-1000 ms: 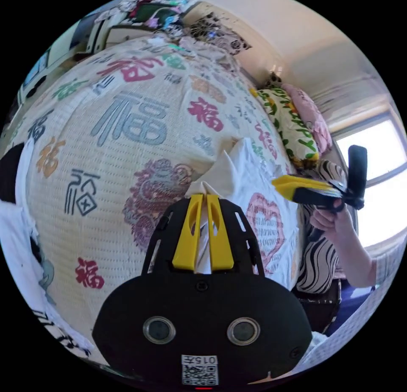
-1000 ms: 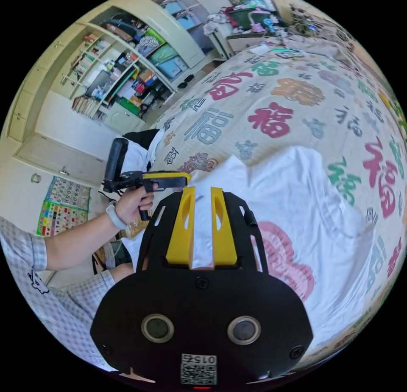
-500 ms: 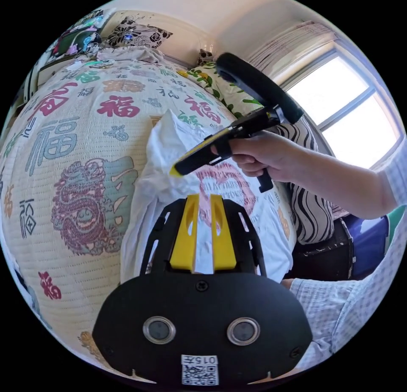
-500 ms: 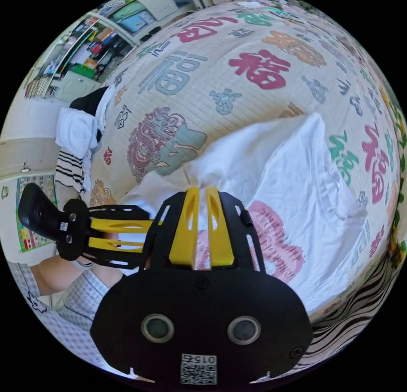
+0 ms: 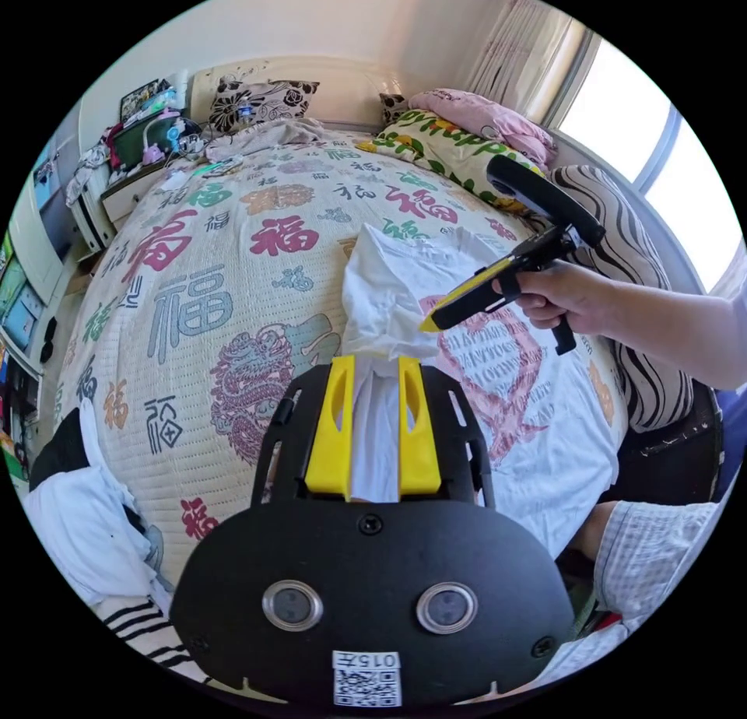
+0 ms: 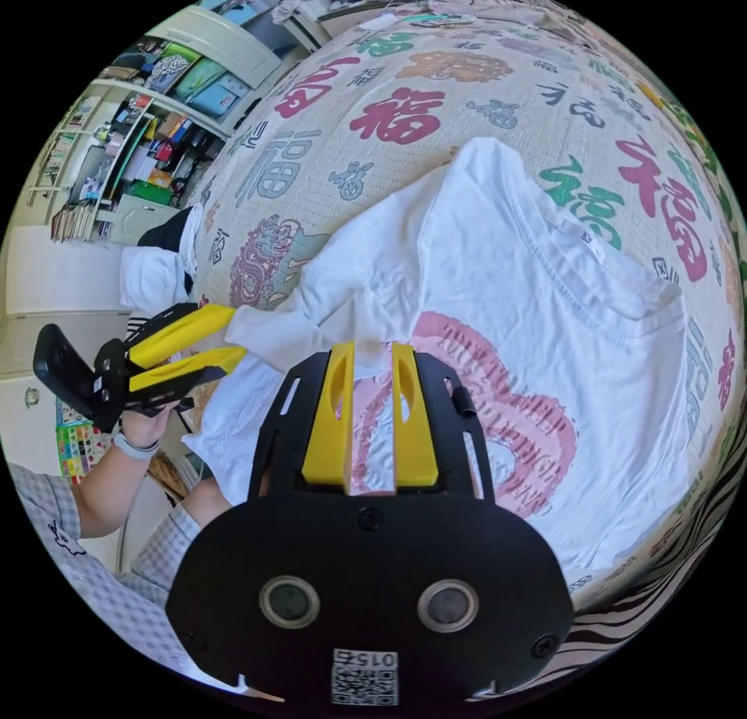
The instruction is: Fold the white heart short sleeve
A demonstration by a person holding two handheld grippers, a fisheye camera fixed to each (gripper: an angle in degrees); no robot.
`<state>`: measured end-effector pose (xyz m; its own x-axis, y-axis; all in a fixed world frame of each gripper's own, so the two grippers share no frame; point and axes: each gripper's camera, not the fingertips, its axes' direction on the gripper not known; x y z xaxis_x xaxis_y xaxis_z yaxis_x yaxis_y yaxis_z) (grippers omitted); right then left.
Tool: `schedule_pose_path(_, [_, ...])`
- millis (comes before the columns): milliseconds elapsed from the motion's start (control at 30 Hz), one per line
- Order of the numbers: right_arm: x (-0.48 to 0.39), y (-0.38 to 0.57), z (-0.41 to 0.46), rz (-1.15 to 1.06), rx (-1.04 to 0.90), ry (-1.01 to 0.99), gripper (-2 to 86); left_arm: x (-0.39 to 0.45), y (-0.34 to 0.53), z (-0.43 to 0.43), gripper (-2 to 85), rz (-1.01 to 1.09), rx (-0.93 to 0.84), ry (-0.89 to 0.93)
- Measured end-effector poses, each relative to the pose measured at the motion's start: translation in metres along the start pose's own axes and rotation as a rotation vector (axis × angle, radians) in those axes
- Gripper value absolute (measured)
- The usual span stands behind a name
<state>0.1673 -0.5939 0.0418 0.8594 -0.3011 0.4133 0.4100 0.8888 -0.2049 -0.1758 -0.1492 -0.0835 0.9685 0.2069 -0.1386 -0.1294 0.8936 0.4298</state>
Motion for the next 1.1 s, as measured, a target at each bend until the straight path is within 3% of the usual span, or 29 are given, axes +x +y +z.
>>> schedule_pose_path(133, [-0.017, -0.015, 0.011, -0.008, -0.059, 0.065, 1.6, -0.017, 0.012, -0.002, 1.5, 0.004, 0.001, 0.042])
schedule_pose_path(233, [-0.023, -0.019, -0.004, 0.014, 0.002, 0.003, 0.0, -0.034, 0.022, -0.012, 1.6, -0.032, 0.033, 0.047])
schedule_pose_path(467, [-0.04, -0.024, -0.029, 0.016, 0.034, 0.012, -0.7, -0.077, 0.045, -0.02, 10.4, -0.083, -0.011, 0.082])
schedule_pose_path(667, [-0.057, -0.019, -0.029, 0.011, 0.022, 0.026, -0.7, -0.082, 0.05, -0.032, 1.3, 0.048, 0.062, 0.108])
schedule_pose_path(933, [-0.115, -0.082, -0.051, -0.07, 0.215, 0.008, -0.7, -0.171, 0.102, -0.063, -0.7, -0.414, 0.199, 0.064])
schedule_pose_path(1100, [-0.163, -0.128, -0.008, -0.142, 0.131, 0.069, -0.6, -0.207, 0.136, -0.056, -0.8, -0.602, 0.187, 0.092])
